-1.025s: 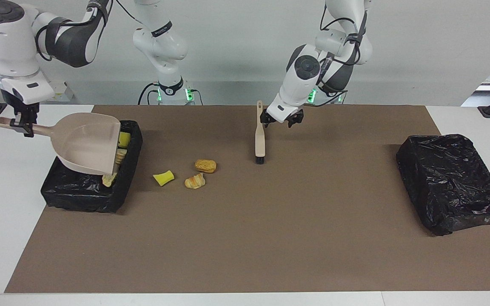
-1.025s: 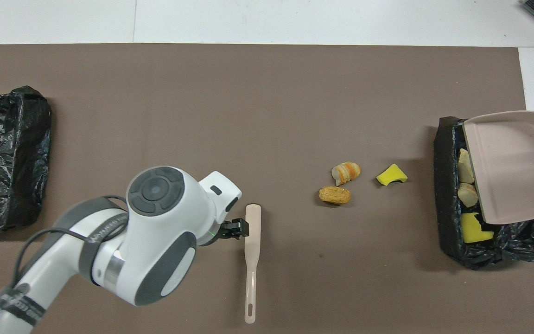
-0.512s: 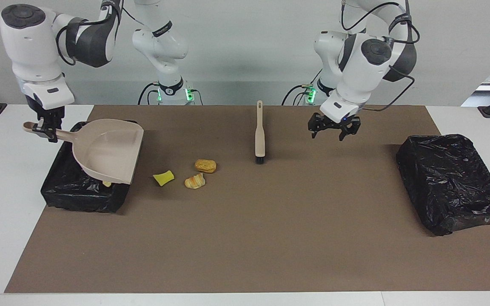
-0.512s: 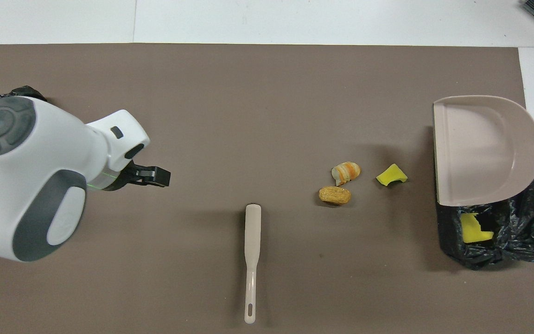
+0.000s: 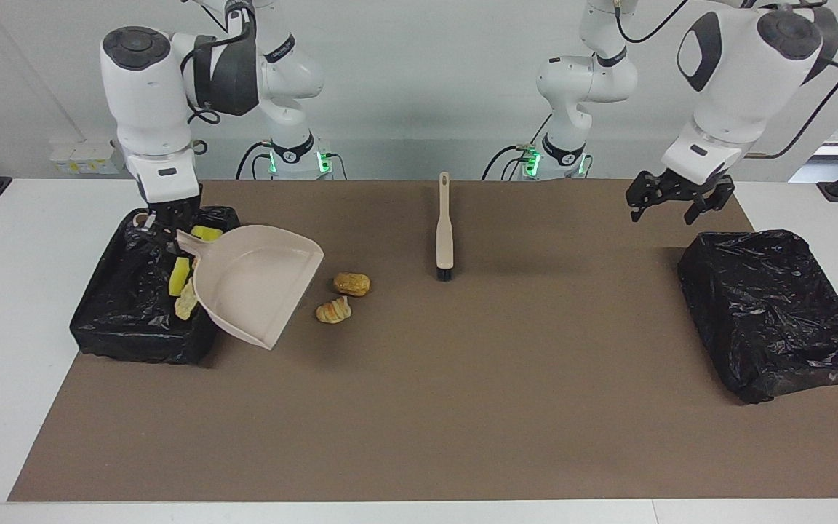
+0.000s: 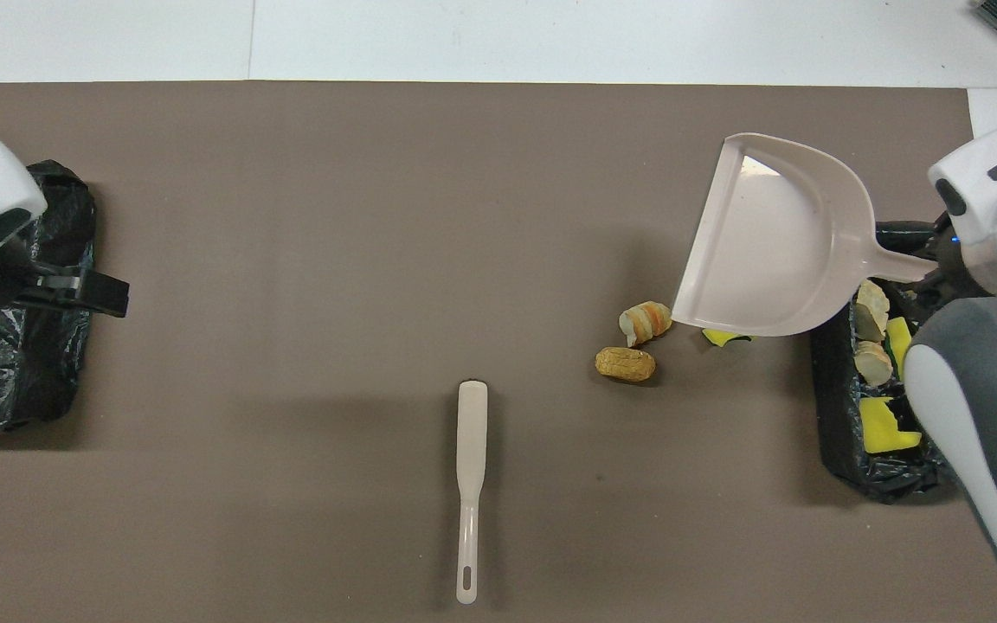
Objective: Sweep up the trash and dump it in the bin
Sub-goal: 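Bring the dustpan back while the left gripper releases the brush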
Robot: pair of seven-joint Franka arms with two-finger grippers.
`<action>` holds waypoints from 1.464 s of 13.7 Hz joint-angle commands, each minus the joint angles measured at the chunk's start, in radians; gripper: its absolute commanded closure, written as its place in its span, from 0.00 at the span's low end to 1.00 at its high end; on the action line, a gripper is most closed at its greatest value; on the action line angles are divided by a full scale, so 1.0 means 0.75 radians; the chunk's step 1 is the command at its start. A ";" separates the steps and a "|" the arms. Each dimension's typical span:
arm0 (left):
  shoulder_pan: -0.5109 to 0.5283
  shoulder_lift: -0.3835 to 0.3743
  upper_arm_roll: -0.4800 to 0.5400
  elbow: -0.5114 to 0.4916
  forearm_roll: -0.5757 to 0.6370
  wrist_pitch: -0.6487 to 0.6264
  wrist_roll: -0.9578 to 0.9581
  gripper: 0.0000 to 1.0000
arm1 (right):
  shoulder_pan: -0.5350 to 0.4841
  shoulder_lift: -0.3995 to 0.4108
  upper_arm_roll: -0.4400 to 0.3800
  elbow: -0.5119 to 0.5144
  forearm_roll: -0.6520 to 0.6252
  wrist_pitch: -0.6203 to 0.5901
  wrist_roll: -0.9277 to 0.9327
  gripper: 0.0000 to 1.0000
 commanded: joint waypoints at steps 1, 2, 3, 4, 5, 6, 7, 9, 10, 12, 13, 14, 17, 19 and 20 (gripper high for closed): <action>0.086 0.023 -0.016 0.107 0.032 -0.071 0.113 0.00 | 0.084 0.020 -0.006 -0.022 0.101 -0.005 0.270 1.00; 0.092 0.029 -0.014 0.111 0.044 -0.073 0.134 0.00 | 0.147 0.041 -0.006 -0.018 0.134 -0.005 0.439 1.00; 0.107 0.031 -0.014 0.117 0.048 -0.071 0.134 0.00 | 0.196 0.061 -0.006 -0.012 0.136 -0.003 0.635 1.00; 0.159 0.033 -0.034 0.121 0.046 -0.065 0.134 0.00 | 0.252 0.086 -0.006 -0.001 0.138 -0.001 0.801 1.00; 0.184 0.029 -0.064 0.119 0.040 -0.063 0.134 0.00 | 0.309 0.106 -0.006 0.009 0.142 -0.001 0.930 1.00; 0.189 0.021 -0.069 0.109 0.034 -0.049 0.136 0.00 | 0.350 0.122 -0.006 0.009 0.144 0.001 1.047 1.00; 0.174 0.017 -0.071 0.109 0.032 -0.041 0.140 0.00 | 0.393 0.141 -0.006 0.009 0.185 0.013 1.151 1.00; 0.166 -0.005 -0.073 0.101 0.018 -0.057 0.134 0.00 | 0.450 0.178 -0.006 0.041 0.279 0.038 1.330 1.00; 0.166 -0.007 -0.075 0.101 0.018 -0.067 0.130 0.00 | 0.477 0.214 -0.006 0.080 0.285 0.034 1.389 1.00; 0.170 -0.010 -0.075 0.103 0.020 -0.065 0.126 0.00 | 0.558 0.318 -0.006 0.192 0.285 0.027 1.546 1.00; 0.180 -0.010 -0.071 0.107 0.020 -0.065 0.128 0.00 | 0.585 0.380 -0.006 0.278 0.289 0.015 1.632 1.00; 0.185 -0.012 -0.065 0.107 0.022 -0.069 0.126 0.00 | 0.598 0.429 -0.004 0.344 0.308 0.009 1.704 1.00; 0.187 -0.016 -0.063 0.111 0.020 -0.065 0.126 0.00 | 0.669 0.531 0.004 0.418 0.341 0.015 1.821 1.00; 0.187 -0.020 -0.061 0.111 0.020 -0.065 0.126 0.00 | 0.728 0.583 -0.002 0.424 0.336 0.003 1.858 1.00; 0.187 -0.020 -0.061 0.111 0.020 -0.065 0.128 0.00 | 0.753 0.605 -0.006 0.426 0.328 -0.001 1.937 1.00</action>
